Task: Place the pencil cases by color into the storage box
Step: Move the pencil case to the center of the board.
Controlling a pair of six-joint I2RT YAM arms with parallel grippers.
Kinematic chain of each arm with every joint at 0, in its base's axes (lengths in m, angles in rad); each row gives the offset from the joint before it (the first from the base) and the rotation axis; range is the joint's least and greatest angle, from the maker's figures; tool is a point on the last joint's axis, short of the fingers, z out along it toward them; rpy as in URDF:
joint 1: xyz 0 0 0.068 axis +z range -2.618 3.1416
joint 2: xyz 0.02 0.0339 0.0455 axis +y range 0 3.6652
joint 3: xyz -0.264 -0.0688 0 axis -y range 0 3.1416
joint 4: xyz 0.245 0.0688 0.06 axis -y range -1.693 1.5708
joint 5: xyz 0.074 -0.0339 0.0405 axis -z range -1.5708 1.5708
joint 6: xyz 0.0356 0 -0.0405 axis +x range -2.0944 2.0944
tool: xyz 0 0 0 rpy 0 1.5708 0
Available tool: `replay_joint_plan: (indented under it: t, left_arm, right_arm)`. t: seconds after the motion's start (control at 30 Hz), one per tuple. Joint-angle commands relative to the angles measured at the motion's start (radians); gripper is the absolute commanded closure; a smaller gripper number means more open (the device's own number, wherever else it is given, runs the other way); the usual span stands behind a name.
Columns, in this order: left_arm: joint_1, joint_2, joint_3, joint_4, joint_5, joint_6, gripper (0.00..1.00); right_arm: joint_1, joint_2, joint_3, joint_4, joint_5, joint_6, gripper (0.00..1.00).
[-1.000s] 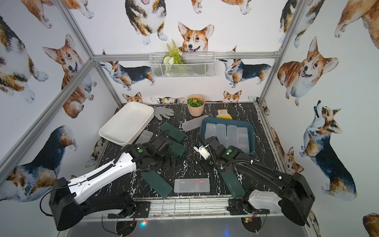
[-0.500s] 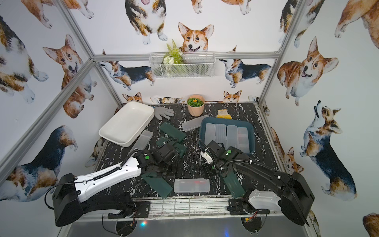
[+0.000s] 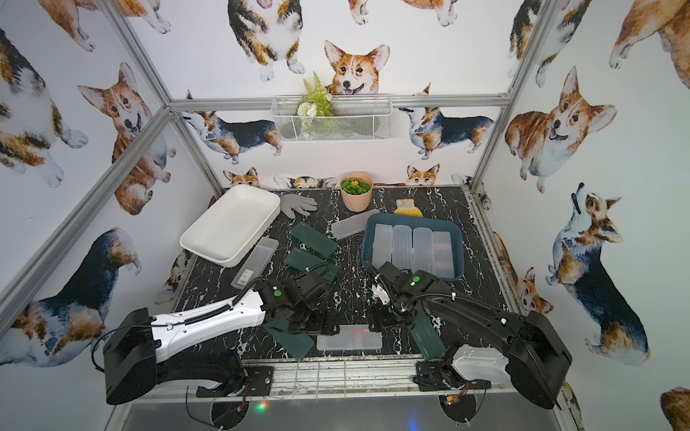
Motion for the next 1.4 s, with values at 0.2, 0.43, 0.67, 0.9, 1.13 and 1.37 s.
replay_joint_plan:
  t: [0.2, 0.43, 0.67, 0.9, 1.13, 1.37]
  left_arm:
    - [0.027, 0.035, 0.017, 0.024, 0.036, 0.031, 0.03]
    - [0.045, 0.046, 0.006, 0.018, 0.040, 0.031, 0.03]
    - [0.088, 0.058, 0.004, 0.032, 0.052, 0.051, 0.04]
    - [0.119, 0.121, 0.013, 0.055, 0.096, 0.090, 0.05]
    - [0.118, 0.131, 0.004, 0.070, 0.118, 0.089, 0.05]
    - [0.119, 0.152, 0.004, 0.100, 0.147, 0.092, 0.06]
  right_arm:
    - [0.000, 0.031, -0.015, 0.030, -0.024, 0.024, 0.30]
    - [-0.007, 0.073, -0.005, 0.049, -0.050, 0.010, 0.30]
    - [-0.018, 0.092, -0.014, 0.075, -0.069, 0.007, 0.30]
    - [-0.036, 0.120, -0.013, 0.082, -0.086, 0.004, 0.30]
    - [-0.050, 0.144, -0.030, 0.111, -0.110, 0.006, 0.30]
    - [-0.051, 0.157, -0.031, 0.119, -0.124, 0.001, 0.30]
